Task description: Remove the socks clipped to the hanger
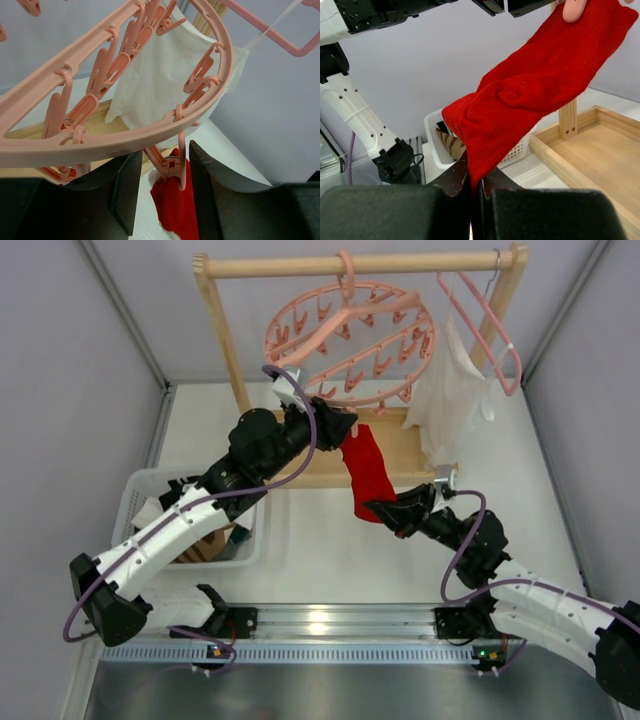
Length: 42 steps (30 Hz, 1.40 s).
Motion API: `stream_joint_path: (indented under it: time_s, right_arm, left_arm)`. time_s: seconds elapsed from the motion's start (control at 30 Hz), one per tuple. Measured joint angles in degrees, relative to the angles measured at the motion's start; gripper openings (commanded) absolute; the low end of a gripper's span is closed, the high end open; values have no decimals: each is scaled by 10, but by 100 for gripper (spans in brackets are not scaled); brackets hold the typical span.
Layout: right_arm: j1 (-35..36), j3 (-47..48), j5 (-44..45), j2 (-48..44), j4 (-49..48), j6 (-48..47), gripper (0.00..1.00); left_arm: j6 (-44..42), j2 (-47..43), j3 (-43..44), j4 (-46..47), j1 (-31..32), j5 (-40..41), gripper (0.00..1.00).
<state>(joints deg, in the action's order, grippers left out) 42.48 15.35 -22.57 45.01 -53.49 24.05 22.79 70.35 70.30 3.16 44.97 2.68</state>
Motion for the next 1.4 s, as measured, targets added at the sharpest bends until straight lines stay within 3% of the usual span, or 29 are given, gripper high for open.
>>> stream_joint_path:
  time_s: [0.1, 0.2, 0.47, 0.67, 0.7, 0.73, 0.8, 0.83, 1.03, 1.13, 1.17, 1.4]
  right_arm:
    - [2, 0, 0, 0, 0, 0, 0]
    - [2, 0, 0, 0, 0, 0, 0]
    - [2, 0, 0, -3, 2, 0, 0]
    - [4, -23, 3, -21, 5, 0, 0]
    - [5, -28, 4, -24, 9, 0, 0]
    - [5, -32, 4, -29, 11, 0, 0]
    - [5, -38, 7, -39, 18, 0, 0]
    - [5, -38, 8, -44, 25, 0, 0]
    - [5, -40, 22, -71, 64, -1, 0]
    - [6, -42, 32, -82, 86, -5, 0]
    - [6, -42, 36, -82, 94, -5, 0]
    - [6, -39, 50, -57, 148, -16, 0]
  left_arm:
    - [0, 7, 0, 3, 0, -3, 54]
    - [0, 11, 0, 3, 0, -4, 53]
    - [0, 14, 3, 3, 0, -5, 24]
    - [0, 14, 10, 3, 0, -7, 22]
    - [0, 14, 10, 3, 0, -7, 24]
    - [0, 14, 10, 3, 0, -7, 36]
    - [0, 14, 10, 3, 0, -7, 45]
    - [0, 14, 10, 3, 0, -5, 55]
    - [0, 14, 9, 3, 0, 2, 64]
    - [-4, 13, 4, 3, 0, 9, 82]
    - [-5, 11, 0, 3, 0, 13, 98]
    - [-15, -32, -50, -18, 0, 57, 98]
